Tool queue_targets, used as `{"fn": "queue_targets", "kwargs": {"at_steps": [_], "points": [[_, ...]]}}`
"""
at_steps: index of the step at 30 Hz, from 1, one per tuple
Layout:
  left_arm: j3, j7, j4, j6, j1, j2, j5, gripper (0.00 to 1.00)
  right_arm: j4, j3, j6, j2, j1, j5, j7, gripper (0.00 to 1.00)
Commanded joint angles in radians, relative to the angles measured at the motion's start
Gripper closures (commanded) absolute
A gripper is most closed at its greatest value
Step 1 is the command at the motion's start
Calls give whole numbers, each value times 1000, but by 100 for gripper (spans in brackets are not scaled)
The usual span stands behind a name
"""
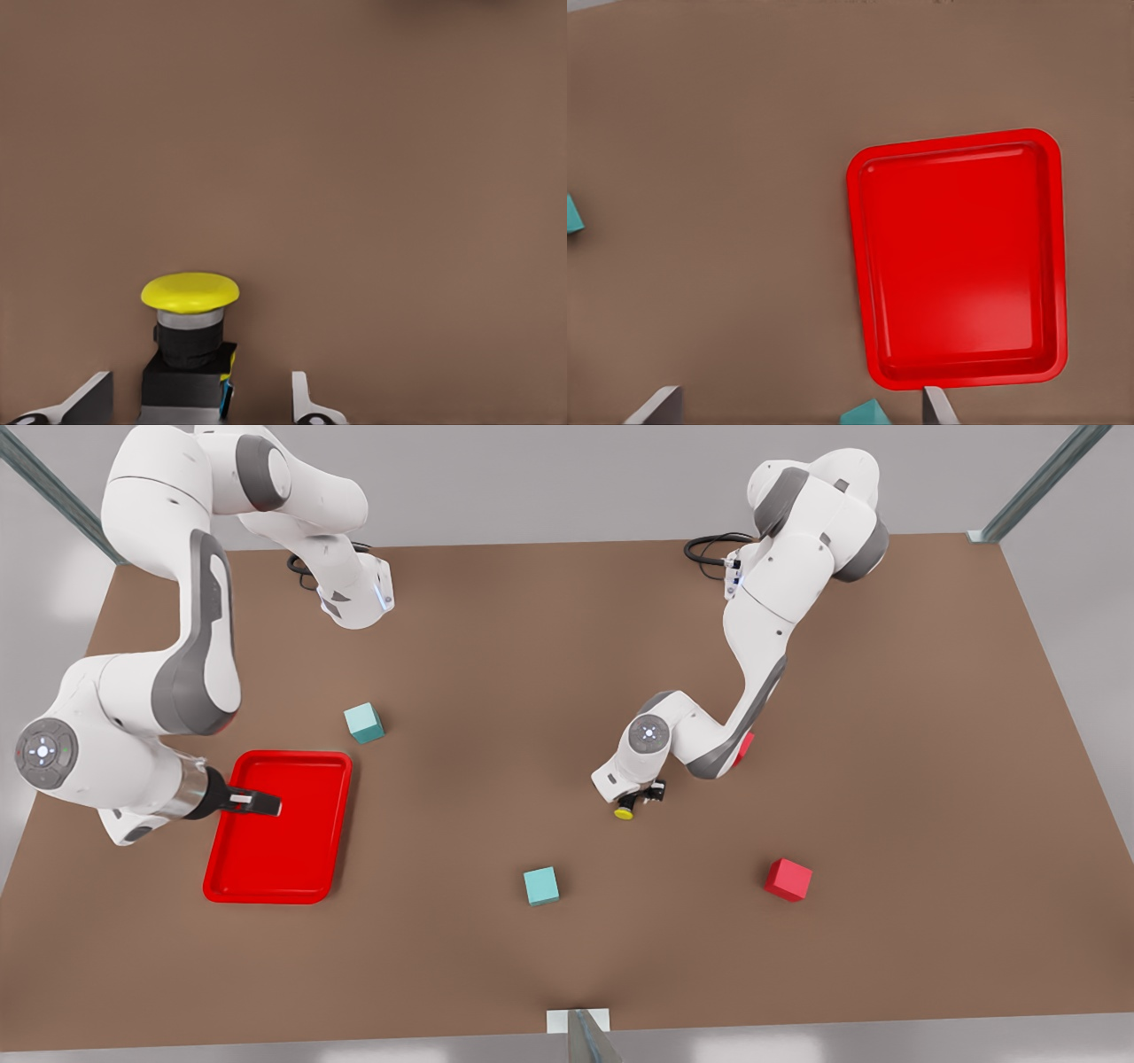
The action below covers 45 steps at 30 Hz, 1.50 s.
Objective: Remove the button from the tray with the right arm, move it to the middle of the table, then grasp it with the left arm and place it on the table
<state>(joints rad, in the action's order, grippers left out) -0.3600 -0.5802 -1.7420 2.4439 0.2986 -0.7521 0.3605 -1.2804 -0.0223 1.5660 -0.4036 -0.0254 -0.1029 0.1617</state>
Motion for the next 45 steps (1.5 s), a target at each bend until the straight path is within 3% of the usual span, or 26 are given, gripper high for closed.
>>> {"fn": "queue_targets", "kwargs": {"at_steps": [1, 4, 7, 8, 16, 18, 27, 33, 34, 36, 41, 42, 45], "points": [[0, 6, 1, 3, -1, 0, 1, 12, -4, 1, -6, 3, 7, -3, -22, 0], [0, 2, 1, 0, -9, 0, 1, 46, 1, 2, -7, 3, 8, -1, -67, 0], [0, -6, 2, -11, -12, 5, 1, 71, 0, 2, -6, 3, 8, -1, -65, 0], [0, -15, 2, -26, -13, 11, 1, 74, 1, 4, -6, 3, 7, -1, -59, 0], [-20, -105, 65, -196, -59, 63, -3, 74, -2, 15, -7, 3, 8, 0, -50, 0], [-43, -230, 151, -290, -56, 62, -6, 74, -2, 15, -7, 3, 5, 0, -28, 0], [-43, -971, 298, -302, -38, 73, 9, 73, -11, 16, -11, -1, -7, 9, -1, 0], [-28, -1176, 295, -378, 28, 105, 146, 73, -22, 16, -11, -3, -5, 8, -5, 0], [10, -1242, 298, -379, 74, 100, 195, 73, -22, 16, -11, -4, -7, 8, -5, 0], [256, -1313, 306, -378, 298, 97, 193, 73, -22, 16, -9, -6, -7, 9, -4, 0], [587, -1368, 351, -486, 554, 45, 198, 73, -27, 16, -9, -4, -5, 11, -2, 0], [694, -1382, 351, -503, 635, 19, 198, 73, -27, 16, -9, -4, -5, 11, -2, 0], [773, -1457, 380, -549, 717, -72, 198, 73, -28, 15, -11, -4, -5, 12, -1, 0]]}}
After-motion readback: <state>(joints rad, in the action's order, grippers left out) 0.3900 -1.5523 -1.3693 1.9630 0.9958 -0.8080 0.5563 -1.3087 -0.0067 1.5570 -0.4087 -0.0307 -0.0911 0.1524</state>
